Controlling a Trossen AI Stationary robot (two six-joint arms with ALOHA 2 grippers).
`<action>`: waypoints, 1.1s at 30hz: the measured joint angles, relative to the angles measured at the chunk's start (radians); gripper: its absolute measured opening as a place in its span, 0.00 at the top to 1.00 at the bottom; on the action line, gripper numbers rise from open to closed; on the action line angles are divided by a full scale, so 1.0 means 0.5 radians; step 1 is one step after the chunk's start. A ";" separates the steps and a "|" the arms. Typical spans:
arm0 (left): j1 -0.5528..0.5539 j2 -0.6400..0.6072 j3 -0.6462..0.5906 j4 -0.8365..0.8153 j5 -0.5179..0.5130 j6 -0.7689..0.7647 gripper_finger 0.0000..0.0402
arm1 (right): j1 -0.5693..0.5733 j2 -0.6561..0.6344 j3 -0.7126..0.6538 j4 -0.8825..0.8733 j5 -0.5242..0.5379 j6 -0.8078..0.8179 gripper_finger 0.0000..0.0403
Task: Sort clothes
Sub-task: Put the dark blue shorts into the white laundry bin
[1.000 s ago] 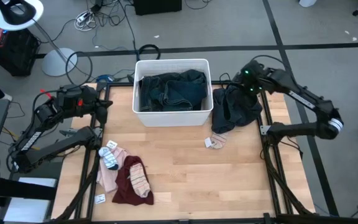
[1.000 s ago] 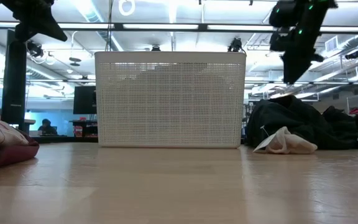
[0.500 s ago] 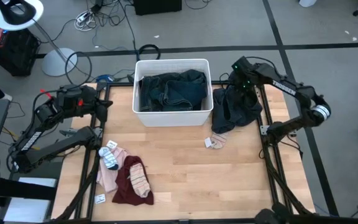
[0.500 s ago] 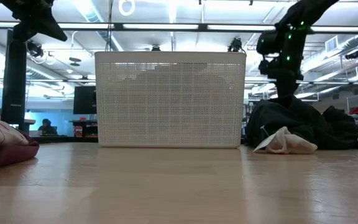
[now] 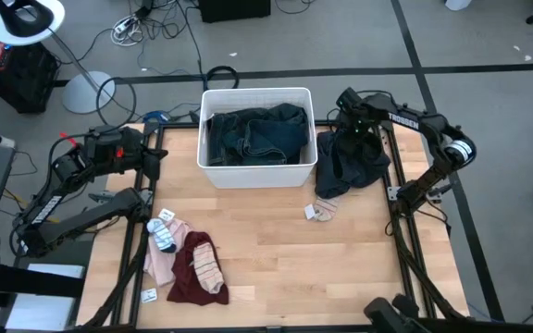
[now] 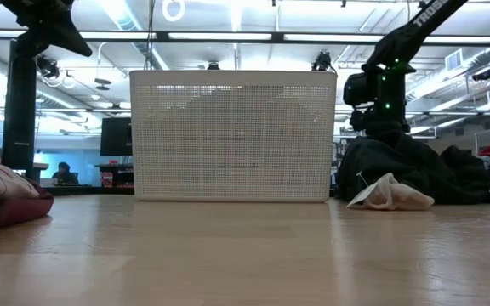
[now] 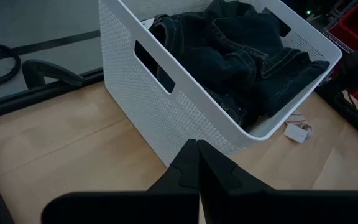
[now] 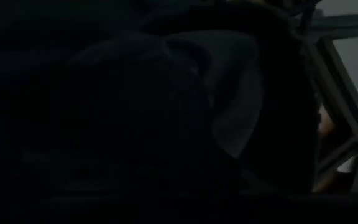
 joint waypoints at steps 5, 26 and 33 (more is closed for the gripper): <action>0.000 0.000 0.000 -0.001 0.000 -0.003 1.00 | 0.015 -0.162 0.000 -0.116 0.008 0.115 0.99; -0.001 0.000 0.000 0.000 0.054 0.059 1.00 | 0.533 -1.596 0.202 -0.479 -0.097 1.640 1.00; 0.000 -0.001 0.000 0.000 0.084 0.109 1.00 | 0.768 -1.544 0.543 -0.101 0.059 1.783 1.00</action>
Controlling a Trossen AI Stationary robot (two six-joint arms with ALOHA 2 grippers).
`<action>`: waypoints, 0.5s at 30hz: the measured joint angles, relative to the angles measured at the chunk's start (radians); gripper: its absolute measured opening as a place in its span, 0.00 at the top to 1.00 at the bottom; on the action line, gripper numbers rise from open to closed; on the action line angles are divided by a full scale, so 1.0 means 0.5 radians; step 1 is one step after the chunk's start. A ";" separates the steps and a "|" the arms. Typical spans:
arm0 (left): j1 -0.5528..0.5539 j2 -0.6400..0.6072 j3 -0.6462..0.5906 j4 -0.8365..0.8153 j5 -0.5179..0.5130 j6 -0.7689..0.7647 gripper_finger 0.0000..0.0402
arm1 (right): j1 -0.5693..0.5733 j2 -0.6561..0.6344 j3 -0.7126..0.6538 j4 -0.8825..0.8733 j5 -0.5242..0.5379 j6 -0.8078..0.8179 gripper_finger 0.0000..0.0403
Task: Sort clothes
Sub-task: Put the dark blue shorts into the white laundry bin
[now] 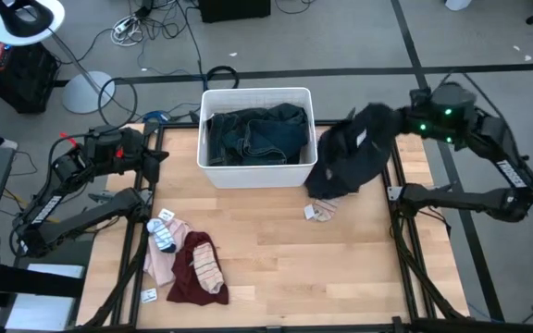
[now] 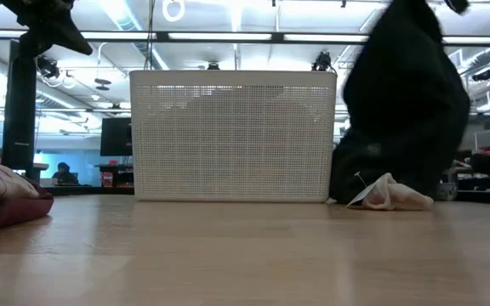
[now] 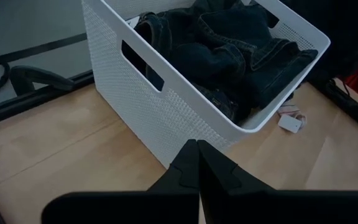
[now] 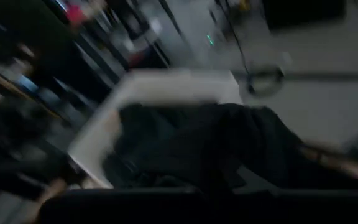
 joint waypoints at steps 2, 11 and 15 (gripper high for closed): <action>0.000 0.000 0.000 0.000 0.003 0.001 1.00 | 0.049 0.070 0.107 0.159 0.068 -0.035 1.00; 0.000 0.000 0.000 0.000 0.007 0.056 1.00 | 0.145 0.567 0.637 1.156 0.112 -0.419 1.00; 0.000 0.001 0.000 0.000 0.007 0.056 1.00 | 0.179 0.879 0.936 1.480 0.056 -0.545 1.00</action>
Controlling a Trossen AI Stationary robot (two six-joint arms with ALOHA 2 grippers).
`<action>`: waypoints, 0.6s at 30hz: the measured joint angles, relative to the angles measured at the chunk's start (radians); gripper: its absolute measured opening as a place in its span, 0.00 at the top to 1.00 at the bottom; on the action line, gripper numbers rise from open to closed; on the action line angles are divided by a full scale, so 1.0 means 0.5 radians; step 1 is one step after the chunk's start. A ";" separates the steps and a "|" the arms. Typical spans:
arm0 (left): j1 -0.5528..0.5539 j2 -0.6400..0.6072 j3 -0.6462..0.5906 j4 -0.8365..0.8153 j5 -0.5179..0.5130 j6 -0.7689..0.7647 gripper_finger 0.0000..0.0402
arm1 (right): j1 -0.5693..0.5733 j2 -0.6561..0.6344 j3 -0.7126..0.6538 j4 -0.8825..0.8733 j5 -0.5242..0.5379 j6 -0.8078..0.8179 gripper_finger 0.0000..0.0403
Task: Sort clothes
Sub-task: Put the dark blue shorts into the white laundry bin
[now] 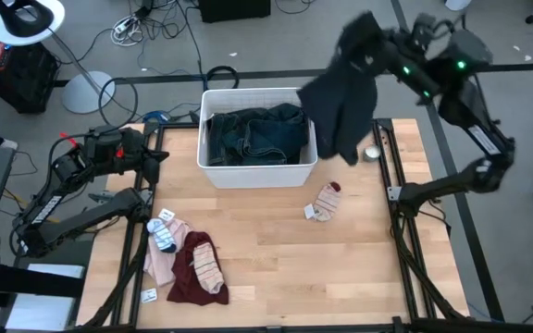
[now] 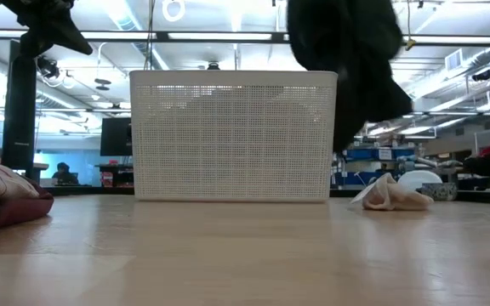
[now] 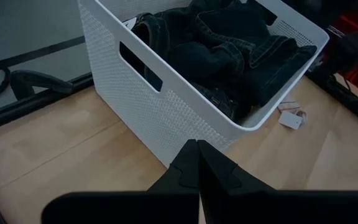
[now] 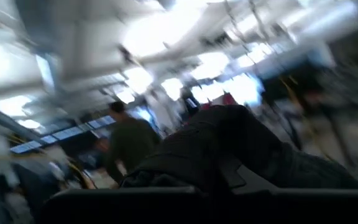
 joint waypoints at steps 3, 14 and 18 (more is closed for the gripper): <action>0.000 0.000 0.000 -0.001 0.000 0.000 1.00 | 0.028 0.245 0.251 0.251 -0.133 -0.049 1.00; -0.001 0.000 0.000 -0.063 0.000 0.000 1.00 | 0.175 1.014 0.995 0.815 -0.370 -0.012 1.00; -0.001 0.000 0.000 -0.080 0.000 0.000 1.00 | 0.186 1.098 0.958 1.084 -0.384 0.114 1.00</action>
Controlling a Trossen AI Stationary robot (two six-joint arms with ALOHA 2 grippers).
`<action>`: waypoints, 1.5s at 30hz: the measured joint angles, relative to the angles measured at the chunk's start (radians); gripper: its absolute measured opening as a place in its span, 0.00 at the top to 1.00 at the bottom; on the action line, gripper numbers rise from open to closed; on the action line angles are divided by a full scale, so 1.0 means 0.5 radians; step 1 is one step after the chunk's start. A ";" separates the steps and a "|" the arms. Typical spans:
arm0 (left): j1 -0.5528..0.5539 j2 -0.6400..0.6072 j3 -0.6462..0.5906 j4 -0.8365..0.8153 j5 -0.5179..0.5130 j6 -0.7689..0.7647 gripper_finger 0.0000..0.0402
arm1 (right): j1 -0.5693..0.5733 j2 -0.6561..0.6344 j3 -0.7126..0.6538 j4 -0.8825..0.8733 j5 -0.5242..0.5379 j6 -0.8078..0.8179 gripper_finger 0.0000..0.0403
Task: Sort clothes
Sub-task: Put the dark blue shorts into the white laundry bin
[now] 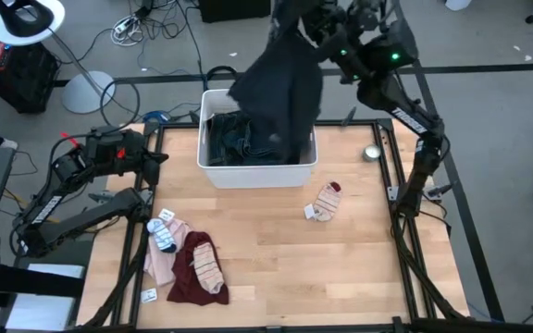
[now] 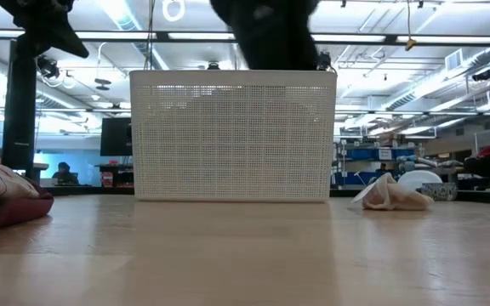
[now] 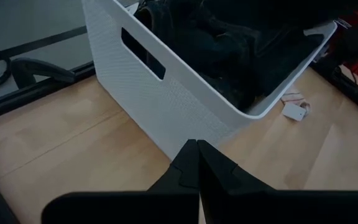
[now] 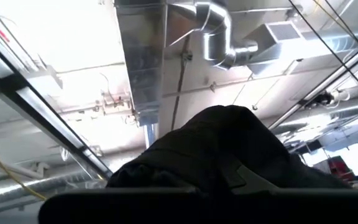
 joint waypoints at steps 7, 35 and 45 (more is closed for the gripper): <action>0.000 0.000 0.000 -0.079 0.001 0.051 1.00 | 0.016 0.071 0.031 -0.184 -0.010 -0.065 1.00; 0.000 -0.001 0.000 -0.194 0.000 0.047 1.00 | 0.197 0.694 -0.106 -2.383 0.176 0.396 1.00; 0.001 -0.002 0.000 -0.285 0.001 0.030 1.00 | -0.011 1.189 -0.087 -2.507 -0.014 0.531 1.00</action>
